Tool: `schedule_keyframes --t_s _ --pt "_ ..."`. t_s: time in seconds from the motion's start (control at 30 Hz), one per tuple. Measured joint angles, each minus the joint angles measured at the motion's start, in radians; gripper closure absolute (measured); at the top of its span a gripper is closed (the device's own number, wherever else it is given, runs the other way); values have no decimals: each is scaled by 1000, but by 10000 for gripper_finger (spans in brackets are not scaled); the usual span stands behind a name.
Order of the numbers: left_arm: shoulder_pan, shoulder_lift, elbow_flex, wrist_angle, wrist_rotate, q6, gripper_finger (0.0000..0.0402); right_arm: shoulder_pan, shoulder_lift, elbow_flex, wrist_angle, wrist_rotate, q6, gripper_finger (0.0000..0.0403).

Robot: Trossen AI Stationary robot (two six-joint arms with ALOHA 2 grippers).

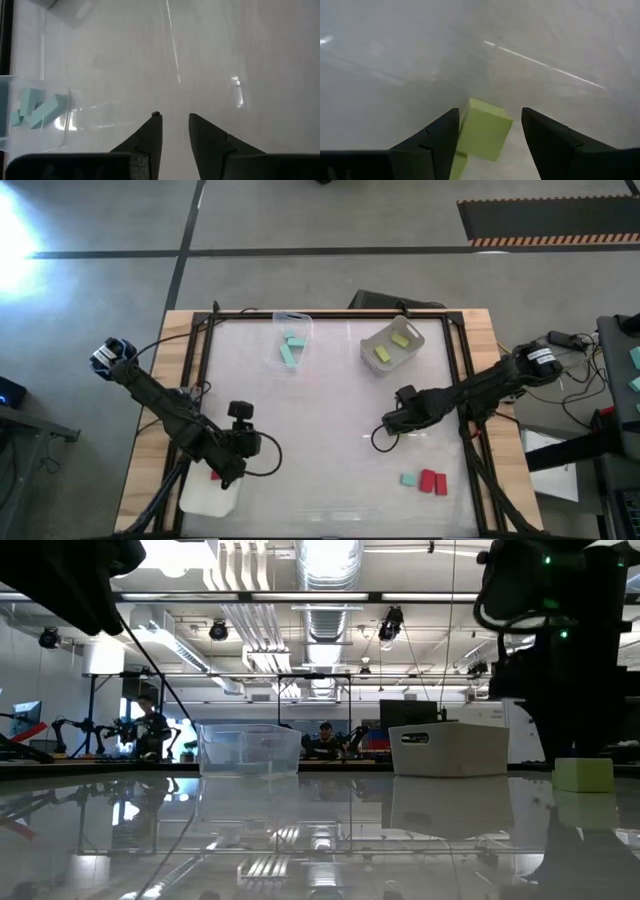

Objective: Sort & place blocks by color
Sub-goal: Put the green block into the gray bin

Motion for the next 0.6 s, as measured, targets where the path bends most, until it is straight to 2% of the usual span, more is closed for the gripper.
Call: schedule_keyframes --t_s 0.23,0.5,0.6 --pt "0 17 -12 24 -23 -7 323 0 78 0 9 -6 -9 204" --pt "0 37 -12 56 -23 -7 323 0 69 0 17 -3 -21 278" --pt "0 44 -12 56 -23 -7 323 0 68 0 17 -3 -25 282"
